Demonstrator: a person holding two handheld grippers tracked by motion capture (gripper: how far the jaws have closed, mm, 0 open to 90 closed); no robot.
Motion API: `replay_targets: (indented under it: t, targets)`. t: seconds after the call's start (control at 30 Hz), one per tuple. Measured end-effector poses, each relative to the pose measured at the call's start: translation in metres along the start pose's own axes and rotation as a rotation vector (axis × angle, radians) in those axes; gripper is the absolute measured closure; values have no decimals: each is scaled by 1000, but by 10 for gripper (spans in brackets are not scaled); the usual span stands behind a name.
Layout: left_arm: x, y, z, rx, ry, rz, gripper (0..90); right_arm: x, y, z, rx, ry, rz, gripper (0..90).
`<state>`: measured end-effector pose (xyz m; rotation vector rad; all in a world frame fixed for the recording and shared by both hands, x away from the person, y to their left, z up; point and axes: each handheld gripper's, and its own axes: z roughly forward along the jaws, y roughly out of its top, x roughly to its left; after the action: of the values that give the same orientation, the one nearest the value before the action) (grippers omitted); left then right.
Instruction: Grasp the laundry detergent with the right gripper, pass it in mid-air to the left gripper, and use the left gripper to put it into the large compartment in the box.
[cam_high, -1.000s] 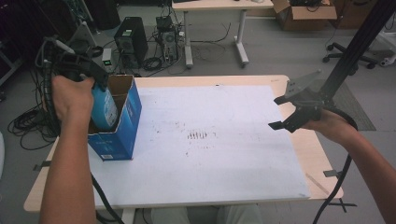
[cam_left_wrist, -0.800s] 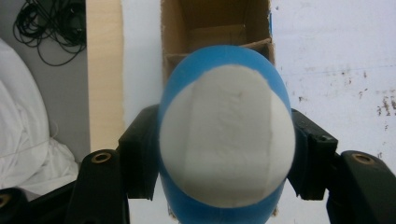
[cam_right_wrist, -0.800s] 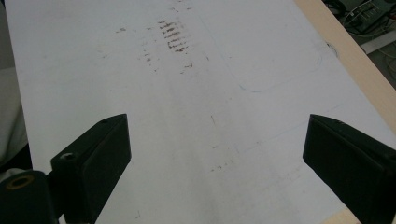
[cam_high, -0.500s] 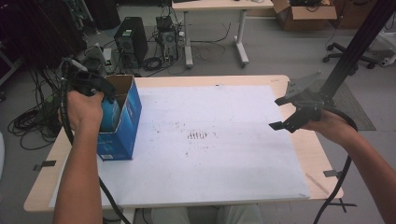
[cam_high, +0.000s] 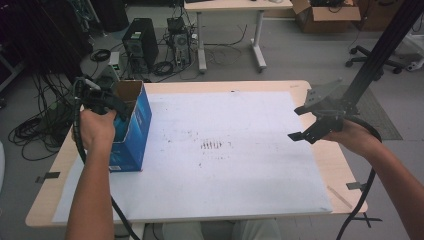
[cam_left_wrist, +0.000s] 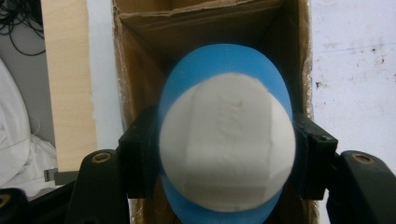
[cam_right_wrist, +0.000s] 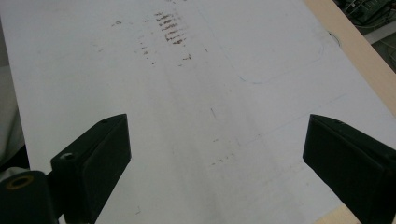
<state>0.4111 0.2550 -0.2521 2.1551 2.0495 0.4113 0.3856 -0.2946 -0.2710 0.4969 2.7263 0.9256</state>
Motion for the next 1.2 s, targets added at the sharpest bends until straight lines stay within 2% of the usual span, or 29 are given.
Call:
replay_targets:
  t: [0.5,0.9,1.07,1.2]
  targets:
    - [2,-4,24,38,-2,15,382,-1,-5,0,5,2,15,73]
    - [6,-3,25,40,-16,14,378,0,-5,4,9,8,15,75]
    - [7,-4,27,34,-37,11,373,0,-6,6,10,11,15,75]
    - [8,-4,26,29,-43,14,300,1,-5,6,9,13,13,75]
